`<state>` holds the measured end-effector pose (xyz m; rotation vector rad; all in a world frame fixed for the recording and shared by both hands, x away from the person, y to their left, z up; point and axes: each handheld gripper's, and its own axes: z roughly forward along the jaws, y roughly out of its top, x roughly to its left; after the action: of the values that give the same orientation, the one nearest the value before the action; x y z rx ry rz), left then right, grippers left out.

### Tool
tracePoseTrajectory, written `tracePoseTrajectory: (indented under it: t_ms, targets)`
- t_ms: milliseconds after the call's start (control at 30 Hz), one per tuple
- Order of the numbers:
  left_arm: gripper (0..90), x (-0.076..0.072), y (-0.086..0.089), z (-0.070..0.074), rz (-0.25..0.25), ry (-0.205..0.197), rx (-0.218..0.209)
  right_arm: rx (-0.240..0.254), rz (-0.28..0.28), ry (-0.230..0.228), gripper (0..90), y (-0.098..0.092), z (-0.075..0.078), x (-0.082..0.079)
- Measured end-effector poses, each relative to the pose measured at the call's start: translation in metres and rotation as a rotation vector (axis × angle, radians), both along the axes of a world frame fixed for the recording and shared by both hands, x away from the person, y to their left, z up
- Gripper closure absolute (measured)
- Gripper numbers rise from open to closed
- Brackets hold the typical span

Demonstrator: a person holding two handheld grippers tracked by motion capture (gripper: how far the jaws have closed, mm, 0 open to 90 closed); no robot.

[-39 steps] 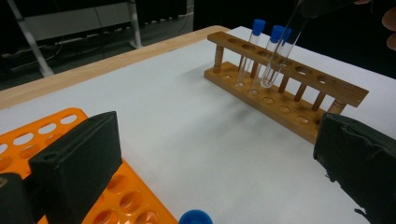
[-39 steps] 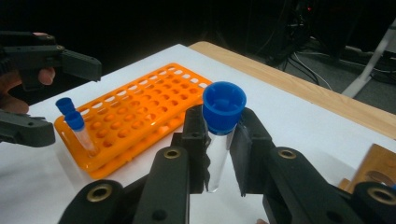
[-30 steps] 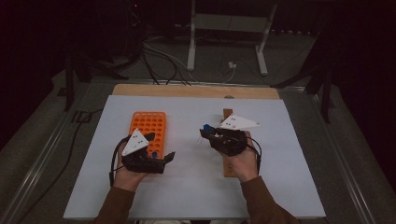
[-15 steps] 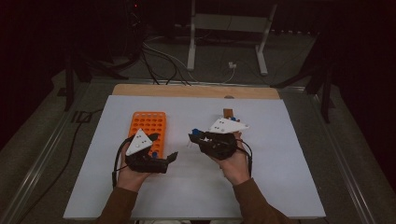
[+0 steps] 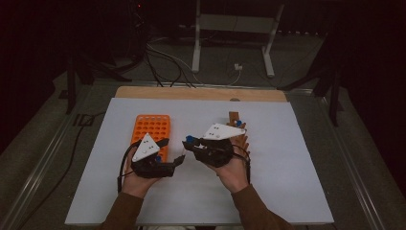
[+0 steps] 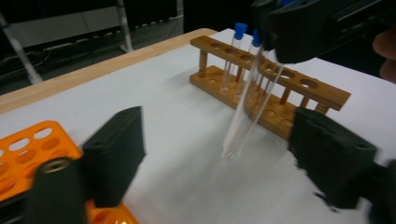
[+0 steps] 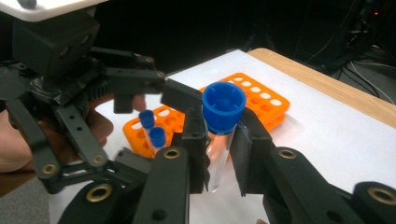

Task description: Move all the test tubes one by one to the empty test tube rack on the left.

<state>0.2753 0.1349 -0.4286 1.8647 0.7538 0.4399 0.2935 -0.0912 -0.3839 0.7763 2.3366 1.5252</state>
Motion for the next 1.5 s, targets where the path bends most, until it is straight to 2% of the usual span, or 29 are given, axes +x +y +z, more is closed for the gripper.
tracePoseTrajectory:
  t_ms: [67,300,567,700,800,933,1067,1233,1500]
  targets:
    - [32.1,-0.001,-0.001,0.000,-0.021,-0.006,0.000,-0.001,0.009,0.001,77.0,0.003,0.000,-0.001]
    - [55.3,-0.002,-0.001,0.001,-0.069,-0.017,-0.012,-0.003,0.039,0.007,77.0,0.015,-0.002,-0.003]
    - [74.3,-0.005,0.000,0.001,-0.082,-0.042,0.005,-0.011,0.054,0.010,77.0,0.020,-0.004,-0.004]
    - [76.8,-0.006,-0.002,0.002,-0.092,-0.054,0.014,-0.014,0.058,0.011,76.3,0.021,-0.004,-0.005]
    - [77.4,-0.005,0.003,0.003,-0.064,-0.055,0.016,0.009,0.056,0.018,59.0,0.017,-0.004,-0.003]
    - [77.4,-0.005,0.014,0.005,-0.028,-0.059,-0.011,0.047,0.008,0.009,35.8,0.005,-0.002,-0.002]
    - [77.4,-0.005,0.025,0.009,0.011,-0.074,-0.038,0.049,-0.055,-0.001,21.4,-0.012,0.000,0.002]
    - [77.4,-0.006,0.035,0.013,0.041,-0.091,-0.058,0.039,-0.131,0.000,19.0,-0.035,0.000,0.007]
    - [77.4,-0.008,0.055,0.016,0.103,-0.111,-0.066,0.050,-0.185,-0.013,19.0,-0.061,0.002,0.008]
